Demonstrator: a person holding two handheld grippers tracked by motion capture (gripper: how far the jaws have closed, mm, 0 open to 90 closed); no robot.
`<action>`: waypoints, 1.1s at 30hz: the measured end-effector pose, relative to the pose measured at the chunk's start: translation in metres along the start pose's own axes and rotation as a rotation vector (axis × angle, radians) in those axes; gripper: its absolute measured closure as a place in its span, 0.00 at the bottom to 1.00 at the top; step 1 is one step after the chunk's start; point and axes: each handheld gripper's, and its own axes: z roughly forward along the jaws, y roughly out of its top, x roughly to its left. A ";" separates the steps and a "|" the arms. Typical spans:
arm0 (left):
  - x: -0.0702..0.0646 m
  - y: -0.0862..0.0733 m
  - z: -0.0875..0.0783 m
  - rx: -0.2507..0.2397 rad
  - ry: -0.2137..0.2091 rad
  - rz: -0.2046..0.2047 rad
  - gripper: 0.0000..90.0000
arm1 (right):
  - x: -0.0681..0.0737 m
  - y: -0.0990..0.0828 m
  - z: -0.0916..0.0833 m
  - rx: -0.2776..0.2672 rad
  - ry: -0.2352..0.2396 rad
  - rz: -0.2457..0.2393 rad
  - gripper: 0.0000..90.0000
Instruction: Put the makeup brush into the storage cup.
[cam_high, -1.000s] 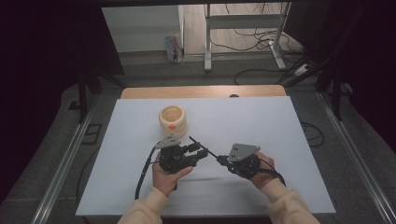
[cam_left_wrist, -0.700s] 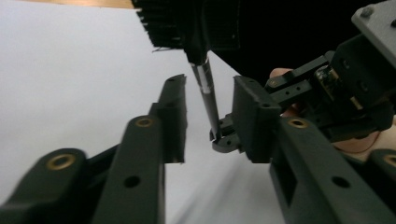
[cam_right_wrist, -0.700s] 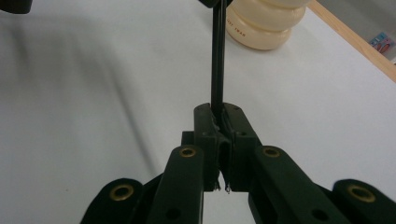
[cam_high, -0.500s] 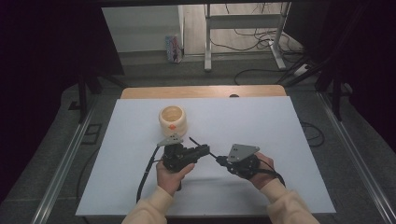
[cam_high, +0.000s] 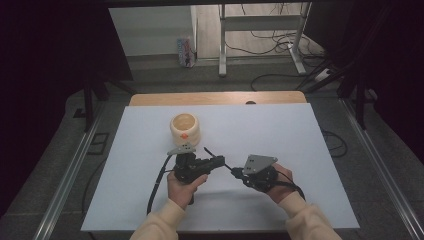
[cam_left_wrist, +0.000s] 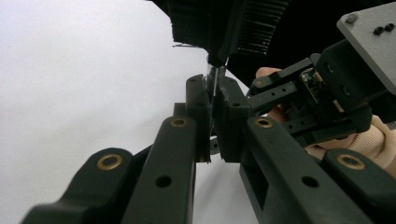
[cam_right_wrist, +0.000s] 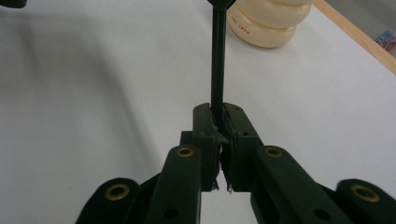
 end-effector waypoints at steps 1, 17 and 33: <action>0.000 0.000 0.000 -0.002 -0.004 -0.002 0.95 | 0.000 0.000 0.000 -0.001 -0.002 0.003 0.84; 0.000 0.008 -0.013 -0.013 0.006 0.019 0.95 | -0.011 -0.019 -0.033 -0.075 -0.089 0.191 0.31; 0.001 0.017 -0.022 -0.021 0.030 0.037 0.95 | -0.019 -0.048 -0.056 -0.048 -0.138 0.304 0.24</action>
